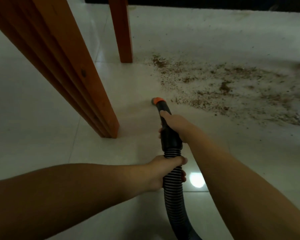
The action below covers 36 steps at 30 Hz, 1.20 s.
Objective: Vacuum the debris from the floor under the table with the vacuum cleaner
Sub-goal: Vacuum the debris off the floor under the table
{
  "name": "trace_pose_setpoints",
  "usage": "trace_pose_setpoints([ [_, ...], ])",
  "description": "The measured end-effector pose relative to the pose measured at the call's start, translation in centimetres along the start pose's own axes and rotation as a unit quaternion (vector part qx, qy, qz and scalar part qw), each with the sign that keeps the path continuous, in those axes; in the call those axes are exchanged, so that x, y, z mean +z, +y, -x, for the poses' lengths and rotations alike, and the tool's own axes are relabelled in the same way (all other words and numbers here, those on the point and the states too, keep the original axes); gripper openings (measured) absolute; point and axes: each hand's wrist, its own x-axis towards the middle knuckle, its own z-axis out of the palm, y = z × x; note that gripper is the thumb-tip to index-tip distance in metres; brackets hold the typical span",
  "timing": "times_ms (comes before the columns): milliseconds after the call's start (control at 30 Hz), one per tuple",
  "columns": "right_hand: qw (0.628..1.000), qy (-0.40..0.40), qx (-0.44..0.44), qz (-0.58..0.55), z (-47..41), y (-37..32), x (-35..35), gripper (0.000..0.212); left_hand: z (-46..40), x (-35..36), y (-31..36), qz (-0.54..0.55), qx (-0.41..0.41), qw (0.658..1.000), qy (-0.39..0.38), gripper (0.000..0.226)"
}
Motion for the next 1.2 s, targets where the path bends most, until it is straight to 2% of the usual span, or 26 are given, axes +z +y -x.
trace_pose_setpoints([
  [100,0.997,0.071,0.010,-0.040,0.4,1.7,-1.1,0.040,0.2,0.5,-0.4,-0.048,-0.005,0.999,-0.007,0.012],
  [233,0.987,0.132,0.029,-0.084,0.7,2.6,-2.6,0.044,-0.3,1.4,-0.3,-0.077,0.001,0.997,-0.018,0.012],
  [500,0.967,0.215,0.057,-0.122,0.6,4.6,-4.0,0.042,-0.6,2.0,-1.2,-0.056,-0.023,0.997,-0.053,0.013],
  [633,0.973,0.195,0.056,-0.107,-0.5,2.9,-2.9,0.055,-1.1,0.8,-0.2,-0.048,-0.006,0.998,-0.026,0.013],
  [933,0.993,0.078,0.011,-0.082,-4.1,-2.1,0.9,0.060,-2.0,-2.2,2.8,0.004,0.015,0.999,0.049,0.011],
  [1067,0.992,0.088,-0.006,-0.088,-5.0,-2.6,0.1,0.055,-2.9,-2.5,4.0,-0.001,0.017,0.999,0.047,0.012],
  [1200,0.985,0.140,0.012,-0.100,-5.1,-1.0,-2.4,0.049,-3.5,-1.0,3.8,-0.042,0.001,0.999,0.011,0.014],
])
